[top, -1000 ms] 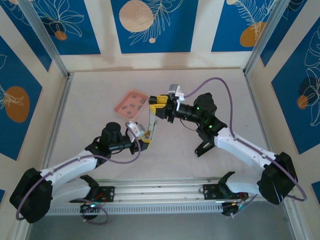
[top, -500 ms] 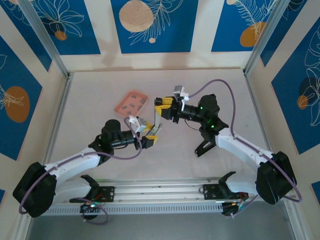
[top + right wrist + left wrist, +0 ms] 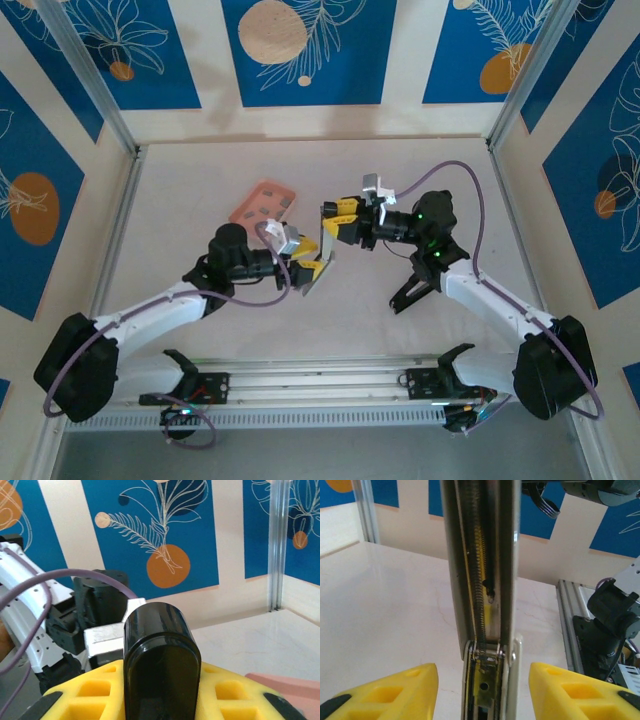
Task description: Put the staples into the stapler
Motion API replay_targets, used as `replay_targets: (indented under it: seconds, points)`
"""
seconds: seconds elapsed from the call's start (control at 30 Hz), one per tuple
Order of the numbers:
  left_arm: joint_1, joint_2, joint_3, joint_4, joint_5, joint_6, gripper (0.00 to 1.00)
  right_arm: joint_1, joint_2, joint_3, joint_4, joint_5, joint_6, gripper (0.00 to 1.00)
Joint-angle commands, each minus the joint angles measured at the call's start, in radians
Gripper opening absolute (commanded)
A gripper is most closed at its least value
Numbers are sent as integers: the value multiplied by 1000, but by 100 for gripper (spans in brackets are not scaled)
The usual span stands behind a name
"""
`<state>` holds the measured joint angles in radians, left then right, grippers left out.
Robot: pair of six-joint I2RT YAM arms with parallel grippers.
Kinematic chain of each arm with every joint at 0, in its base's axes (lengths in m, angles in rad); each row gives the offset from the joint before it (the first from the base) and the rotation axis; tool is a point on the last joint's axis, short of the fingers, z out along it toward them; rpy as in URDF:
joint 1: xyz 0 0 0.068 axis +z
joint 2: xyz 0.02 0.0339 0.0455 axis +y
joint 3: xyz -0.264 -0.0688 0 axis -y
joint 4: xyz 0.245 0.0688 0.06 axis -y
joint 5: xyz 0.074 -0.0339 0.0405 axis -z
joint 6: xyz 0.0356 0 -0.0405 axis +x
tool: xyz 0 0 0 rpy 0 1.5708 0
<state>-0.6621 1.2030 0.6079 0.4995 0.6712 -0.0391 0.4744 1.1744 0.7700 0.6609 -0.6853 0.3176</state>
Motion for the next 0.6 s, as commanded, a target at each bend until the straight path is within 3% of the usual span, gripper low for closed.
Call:
replay_targets:
  seconds: [0.0,0.43,0.57]
  points:
    - [-8,18,50,-35,71,35,48,-1,-28,-9,93,-35,38,0]
    - [-11,36,53,0,91,21,39,7,0,10,117,-71,55,0]
    - [-11,42,50,24,82,6,44,13,8,14,132,-75,60,0]
